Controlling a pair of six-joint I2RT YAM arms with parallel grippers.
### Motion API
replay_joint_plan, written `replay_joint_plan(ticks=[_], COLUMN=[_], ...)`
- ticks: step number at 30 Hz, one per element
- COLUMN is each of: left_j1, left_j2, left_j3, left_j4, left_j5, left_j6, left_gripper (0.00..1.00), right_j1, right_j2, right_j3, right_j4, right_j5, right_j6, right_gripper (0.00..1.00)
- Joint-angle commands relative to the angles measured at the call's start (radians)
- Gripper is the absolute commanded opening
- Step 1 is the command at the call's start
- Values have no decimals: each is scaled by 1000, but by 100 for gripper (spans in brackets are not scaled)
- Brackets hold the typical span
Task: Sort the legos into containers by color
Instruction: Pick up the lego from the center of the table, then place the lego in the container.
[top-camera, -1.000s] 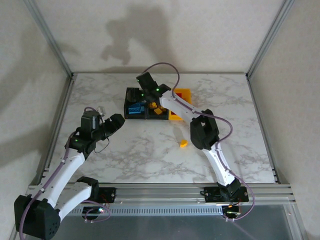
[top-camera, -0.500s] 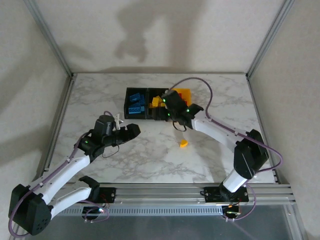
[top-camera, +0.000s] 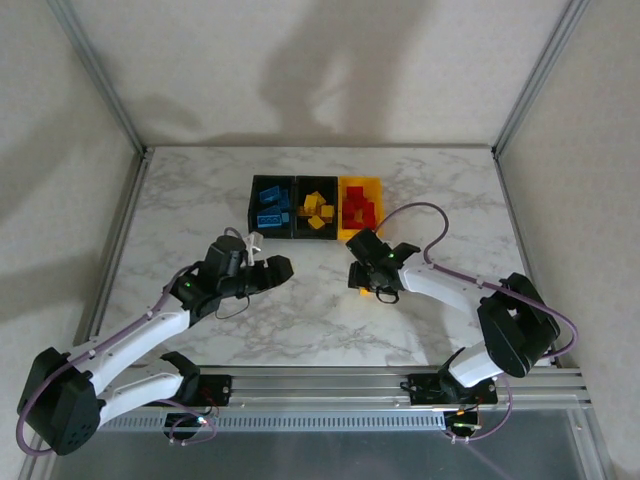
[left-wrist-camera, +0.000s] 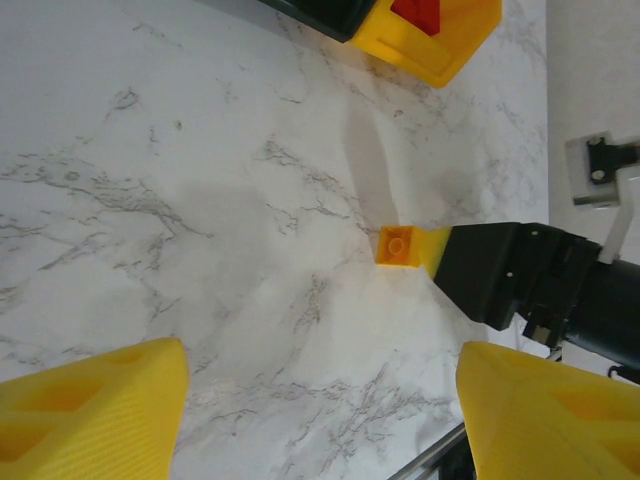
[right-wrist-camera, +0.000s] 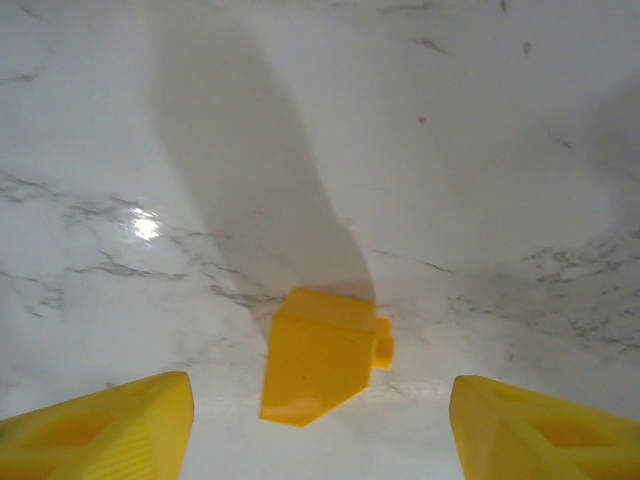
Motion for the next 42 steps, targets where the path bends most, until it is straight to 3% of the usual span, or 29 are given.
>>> replay_joint_plan(ticks=[1, 8, 18, 25, 32, 42], left_j1=[-22, -35, -35, -30, 28, 86], left_j2=[11, 13, 18, 23, 88, 170], left_j3=[-14, -20, -13, 22, 80, 188], left_j4=[33, 35, 11, -17, -17, -19], left_j5=[-22, -50, -92, -166, -157, -156], left_j6=[-8, -14, -6, -13, -16, 0], left_gripper=[71, 71, 71, 71, 71, 71], right_j1=[-7, -15, -31, -28, -25, -54], right_j2=[-7, 56, 104, 45, 75, 356], right_j3=[-28, -22, -11, 42, 228, 627], right_j4=[25, 77, 114, 70, 41, 22], right_j5=[14, 4, -13, 0, 0, 8], right_j6=[32, 9, -11, -35, -119, -222], right_gripper=[66, 57, 34, 31, 31, 32])
